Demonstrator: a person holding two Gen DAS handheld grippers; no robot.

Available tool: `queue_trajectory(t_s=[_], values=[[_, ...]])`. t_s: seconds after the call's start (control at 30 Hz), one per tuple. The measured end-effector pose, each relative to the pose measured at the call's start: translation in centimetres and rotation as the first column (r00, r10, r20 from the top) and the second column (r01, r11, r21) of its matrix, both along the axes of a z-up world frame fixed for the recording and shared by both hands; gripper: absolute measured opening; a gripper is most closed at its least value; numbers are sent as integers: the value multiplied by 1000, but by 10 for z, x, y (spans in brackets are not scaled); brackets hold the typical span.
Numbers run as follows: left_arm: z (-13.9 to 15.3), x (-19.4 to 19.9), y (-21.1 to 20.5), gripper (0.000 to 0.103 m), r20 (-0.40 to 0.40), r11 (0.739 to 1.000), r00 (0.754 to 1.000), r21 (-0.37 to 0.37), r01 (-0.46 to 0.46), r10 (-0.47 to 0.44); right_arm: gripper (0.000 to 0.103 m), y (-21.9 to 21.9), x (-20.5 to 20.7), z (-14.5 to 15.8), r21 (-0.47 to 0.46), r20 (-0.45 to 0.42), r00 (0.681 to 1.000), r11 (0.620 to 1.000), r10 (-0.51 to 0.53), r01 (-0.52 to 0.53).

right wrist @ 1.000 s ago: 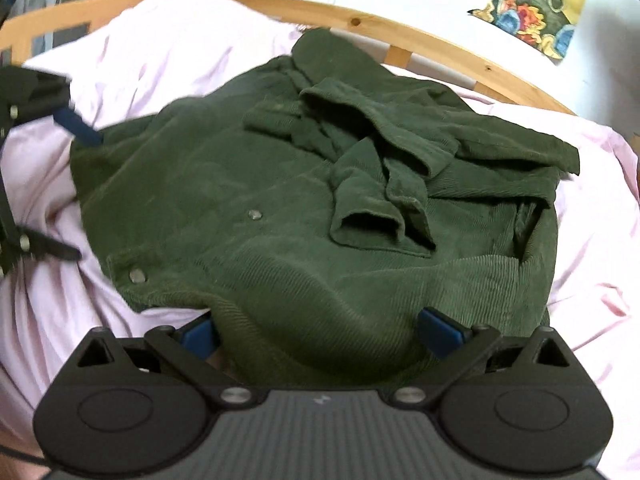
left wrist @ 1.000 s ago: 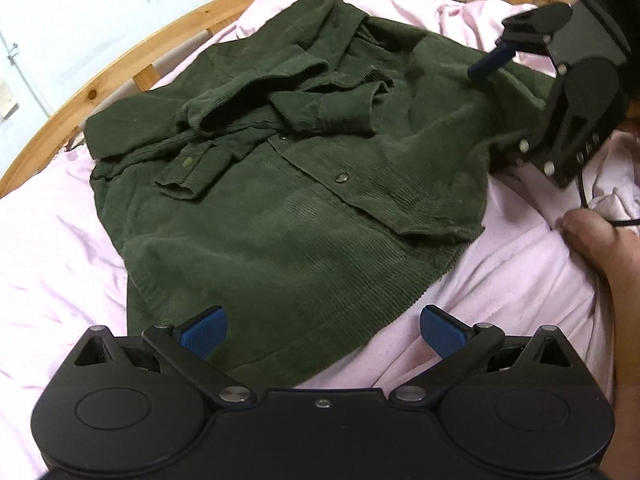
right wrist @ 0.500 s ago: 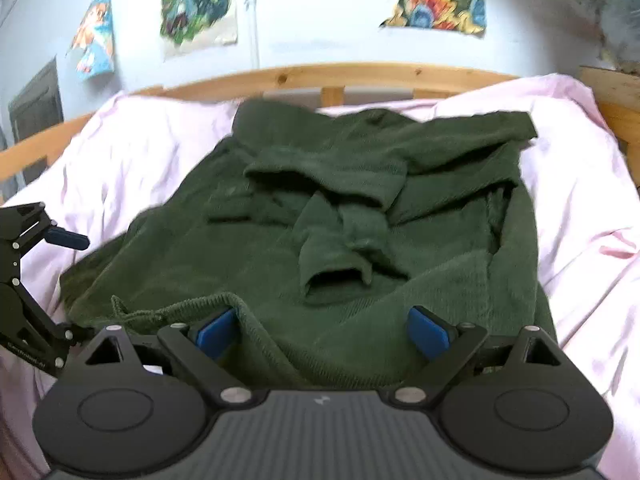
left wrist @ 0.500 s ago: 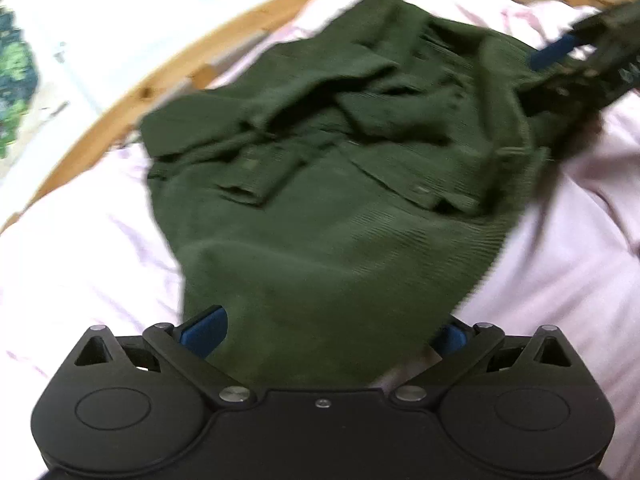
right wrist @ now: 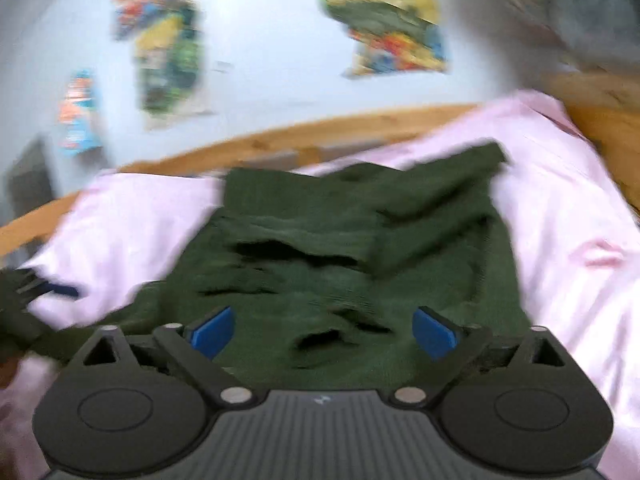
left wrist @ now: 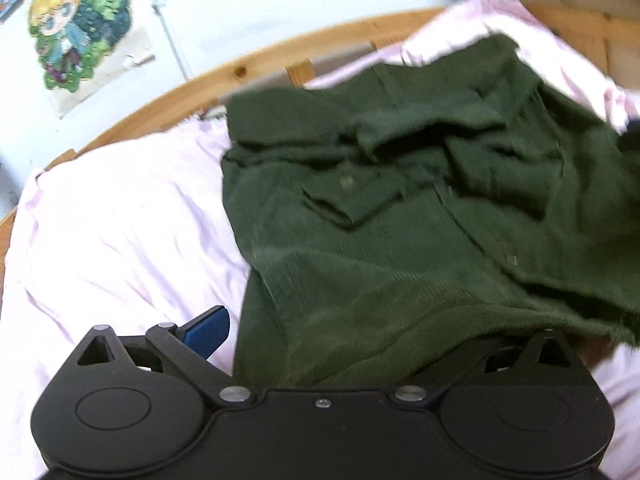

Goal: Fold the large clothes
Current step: 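Grasp the ribbed hem with the left tool while the right tool grasps the hem too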

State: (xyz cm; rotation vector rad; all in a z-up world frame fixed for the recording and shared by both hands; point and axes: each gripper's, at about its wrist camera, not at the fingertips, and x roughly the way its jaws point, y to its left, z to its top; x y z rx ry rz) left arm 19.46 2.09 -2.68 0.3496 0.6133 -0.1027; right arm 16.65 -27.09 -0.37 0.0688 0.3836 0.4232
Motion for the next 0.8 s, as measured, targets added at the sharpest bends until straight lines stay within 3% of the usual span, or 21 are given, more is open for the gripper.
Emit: queue_trajectory(t_s=[0.1, 0.17, 0.3, 0.37, 0.43, 0.5, 0.6, 0.7, 0.8], values=[[8, 4, 5, 100, 29, 998, 999, -56, -14, 15, 103, 25, -15, 1, -80, 12, 983, 980, 186, -184], [11, 9, 8, 99, 32, 996, 999, -87, -17, 20, 103, 49, -19, -8, -189, -22, 963, 944, 270, -269], [12, 17, 11, 98, 35, 992, 999, -122, -21, 26, 102, 94, -20, -35, -452, -47, 958, 849, 283, -273], [13, 20, 13, 98, 33, 990, 999, -137, -28, 32, 101, 104, -11, -43, -506, -42, 975, 836, 220, -210], [13, 22, 16, 98, 29, 988, 999, -153, -32, 37, 98, 99, 5, -44, -487, -41, 990, 862, 139, -141], [12, 24, 18, 98, 16, 986, 999, -164, -35, 39, 97, 83, 19, -35, -386, -22, 998, 921, 54, -58], [12, 21, 21, 97, -2, 983, 1000, -180, -28, 28, 97, 59, 35, -20, -241, -4, 999, 970, -39, 37], [12, 11, 17, 100, -26, 982, 998, -181, 46, -52, 97, 48, 44, -18, -196, 0, 997, 977, -81, 79], [2, -3, -1, 101, -38, 986, 987, -68, 151, -153, 97, 41, 42, -19, -191, 1, 997, 979, -73, 71]])
